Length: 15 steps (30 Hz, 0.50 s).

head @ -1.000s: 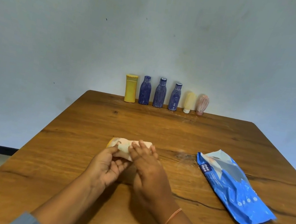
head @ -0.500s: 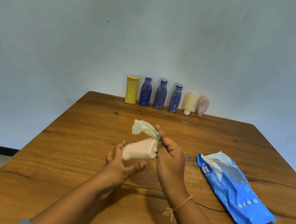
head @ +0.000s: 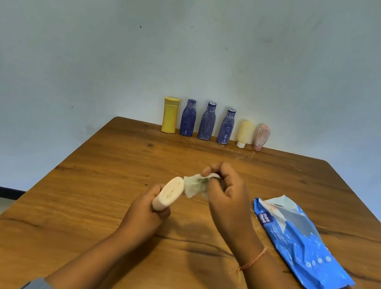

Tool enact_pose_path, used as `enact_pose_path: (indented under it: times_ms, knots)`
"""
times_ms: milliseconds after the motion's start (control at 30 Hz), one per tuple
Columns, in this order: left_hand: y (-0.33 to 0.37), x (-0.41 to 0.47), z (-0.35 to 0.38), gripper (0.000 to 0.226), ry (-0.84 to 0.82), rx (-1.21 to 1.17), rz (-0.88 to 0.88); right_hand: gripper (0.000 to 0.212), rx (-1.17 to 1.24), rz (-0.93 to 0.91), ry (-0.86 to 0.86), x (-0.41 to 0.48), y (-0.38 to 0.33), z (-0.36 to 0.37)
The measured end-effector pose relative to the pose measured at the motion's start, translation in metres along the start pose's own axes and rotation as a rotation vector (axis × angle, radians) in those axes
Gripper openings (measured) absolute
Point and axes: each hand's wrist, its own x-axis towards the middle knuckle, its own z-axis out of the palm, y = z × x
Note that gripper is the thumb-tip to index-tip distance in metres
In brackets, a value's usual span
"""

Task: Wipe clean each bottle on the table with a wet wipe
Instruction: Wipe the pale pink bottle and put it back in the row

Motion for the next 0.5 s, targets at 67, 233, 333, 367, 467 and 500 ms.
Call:
enact_pose_path:
  times_ms: [67,233,333,367,467,500]
  knots:
    - [0.000,0.001,0.002,0.048,-0.004,-0.006,-0.014,0.018,-0.100,-0.071,-0.119,-0.004,0.003,0.008]
    - [0.003,0.000,0.003,0.041,-0.033,-0.006,0.003,0.031,-0.219,-0.181,-0.104,-0.015,0.021,0.025]
    - [0.003,0.000,0.002,0.040,-0.039,0.027,0.024,0.044,-0.101,-0.109,-0.137,-0.018,0.023,0.026]
    - [0.004,0.000,0.002,0.038,-0.032,0.039,0.027,0.048,-0.146,-0.151,-0.146,-0.021,0.023,0.029]
    - [0.007,0.001,0.004,0.017,0.005,0.042,0.001,0.055,-0.387,-0.375,-0.202,-0.032,0.027,0.040]
    - [0.009,0.001,0.005,0.015,0.012,0.052,-0.009,0.055,-0.415,-0.415,-0.238,-0.035,0.029,0.042]
